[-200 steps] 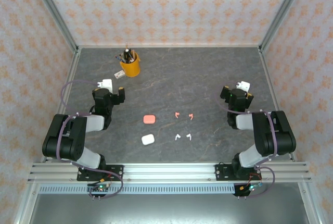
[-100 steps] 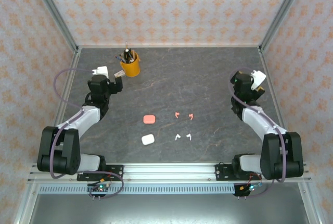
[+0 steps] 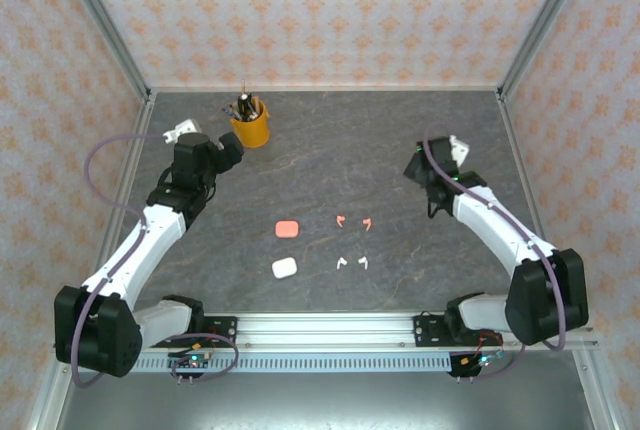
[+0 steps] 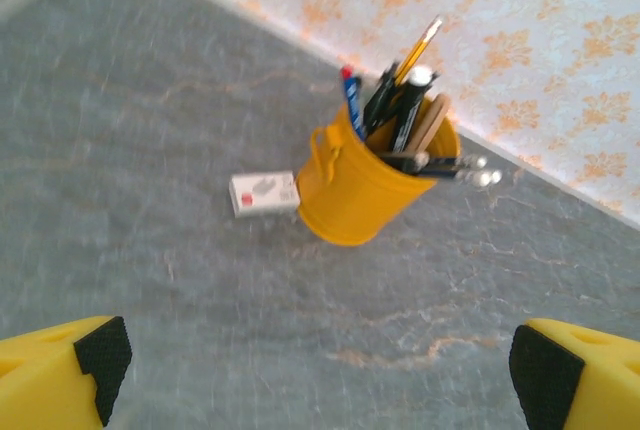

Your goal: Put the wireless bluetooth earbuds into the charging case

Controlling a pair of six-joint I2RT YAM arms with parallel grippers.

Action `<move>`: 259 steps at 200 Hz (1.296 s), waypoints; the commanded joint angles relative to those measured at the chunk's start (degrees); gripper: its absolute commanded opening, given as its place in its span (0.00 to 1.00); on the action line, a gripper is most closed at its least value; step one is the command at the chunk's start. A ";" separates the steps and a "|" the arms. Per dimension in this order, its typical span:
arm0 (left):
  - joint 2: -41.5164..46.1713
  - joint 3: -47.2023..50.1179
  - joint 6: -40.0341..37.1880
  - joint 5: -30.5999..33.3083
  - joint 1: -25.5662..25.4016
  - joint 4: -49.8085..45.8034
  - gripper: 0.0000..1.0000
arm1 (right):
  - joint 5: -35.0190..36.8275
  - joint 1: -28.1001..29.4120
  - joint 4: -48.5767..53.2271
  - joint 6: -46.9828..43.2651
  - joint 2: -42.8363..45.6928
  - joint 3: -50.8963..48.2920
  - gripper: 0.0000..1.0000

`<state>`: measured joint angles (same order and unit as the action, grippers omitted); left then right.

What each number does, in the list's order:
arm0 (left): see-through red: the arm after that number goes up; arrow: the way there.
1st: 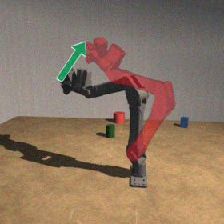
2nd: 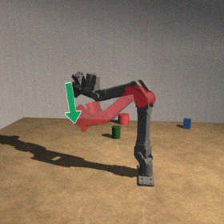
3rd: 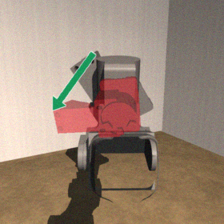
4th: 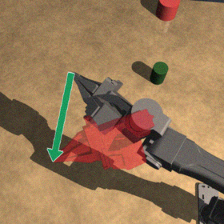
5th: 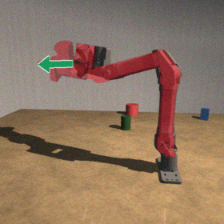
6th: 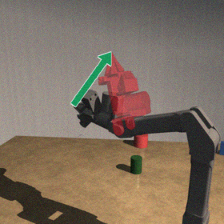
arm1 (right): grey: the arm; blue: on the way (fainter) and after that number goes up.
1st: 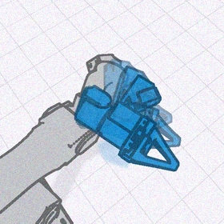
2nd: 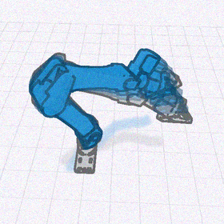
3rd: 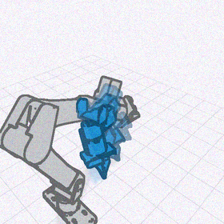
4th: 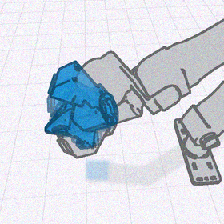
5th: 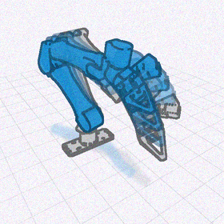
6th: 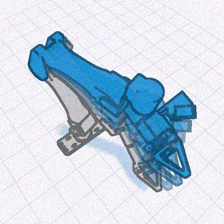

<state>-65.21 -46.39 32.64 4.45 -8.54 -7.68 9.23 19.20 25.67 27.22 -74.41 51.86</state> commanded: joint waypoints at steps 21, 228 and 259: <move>2.76 5.25 14.73 -1.02 -0.25 -5.59 1.00 | -2.85 16.96 11.17 8.46 -4.96 6.59 0.85; -9.91 -1.42 15.87 -9.27 12.66 -9.11 1.00 | -6.22 42.67 27.55 18.00 -53.24 54.03 0.86; -10.20 -1.41 15.94 -9.74 12.75 -8.68 1.00 | -6.69 42.67 27.33 17.95 -55.10 54.64 0.86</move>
<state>-75.26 -48.01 48.03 -4.45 3.53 -17.96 2.74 61.95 50.50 45.21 -127.92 104.40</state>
